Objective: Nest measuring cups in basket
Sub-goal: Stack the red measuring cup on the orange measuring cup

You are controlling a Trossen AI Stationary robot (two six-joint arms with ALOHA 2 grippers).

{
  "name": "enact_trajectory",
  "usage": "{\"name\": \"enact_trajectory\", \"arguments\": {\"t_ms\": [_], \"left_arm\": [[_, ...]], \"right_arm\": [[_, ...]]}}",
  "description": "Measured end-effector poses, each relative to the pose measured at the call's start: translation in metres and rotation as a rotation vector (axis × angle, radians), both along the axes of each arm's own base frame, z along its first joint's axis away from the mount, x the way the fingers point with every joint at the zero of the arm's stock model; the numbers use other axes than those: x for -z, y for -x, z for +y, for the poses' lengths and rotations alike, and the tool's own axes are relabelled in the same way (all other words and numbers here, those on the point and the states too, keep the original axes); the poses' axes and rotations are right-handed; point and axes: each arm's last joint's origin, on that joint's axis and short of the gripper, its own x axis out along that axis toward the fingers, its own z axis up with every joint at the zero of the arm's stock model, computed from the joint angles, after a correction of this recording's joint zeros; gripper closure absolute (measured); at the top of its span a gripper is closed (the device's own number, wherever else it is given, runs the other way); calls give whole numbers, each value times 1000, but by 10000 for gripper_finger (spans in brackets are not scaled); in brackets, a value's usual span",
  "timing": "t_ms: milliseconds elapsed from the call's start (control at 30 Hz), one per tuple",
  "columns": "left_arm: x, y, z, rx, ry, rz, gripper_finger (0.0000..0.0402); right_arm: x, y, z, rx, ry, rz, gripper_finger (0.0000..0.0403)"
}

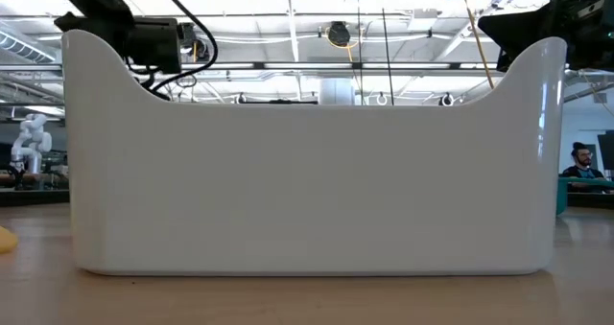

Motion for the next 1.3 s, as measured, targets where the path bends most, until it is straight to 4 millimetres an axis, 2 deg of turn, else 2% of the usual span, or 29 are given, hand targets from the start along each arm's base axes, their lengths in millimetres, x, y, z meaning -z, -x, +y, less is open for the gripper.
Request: {"name": "enact_trajectory", "arguments": {"t_ms": [433,533,667,767,900,1100,1300], "left_arm": [[16,-5,-1,16,41,-136,275],[16,-5,-1,7,41,-135,303],[16,-5,0,0,41,-134,384],[11,-6,2,-2,51,-130,388],[-14,-19,7,46,32,-204,394],[-72,-43,18,186,-78,-382,394],[-119,-53,34,266,-204,-506,394]], "right_arm": [[0,0,0,0,0,0,403],[0,0,0,0,0,0,403],[0,0,0,0,0,0,403],[0,0,0,0,0,0,403],[0,0,0,0,0,0,403],[0,0,0,0,0,0,403],[0,0,0,0,0,0,403]]}}
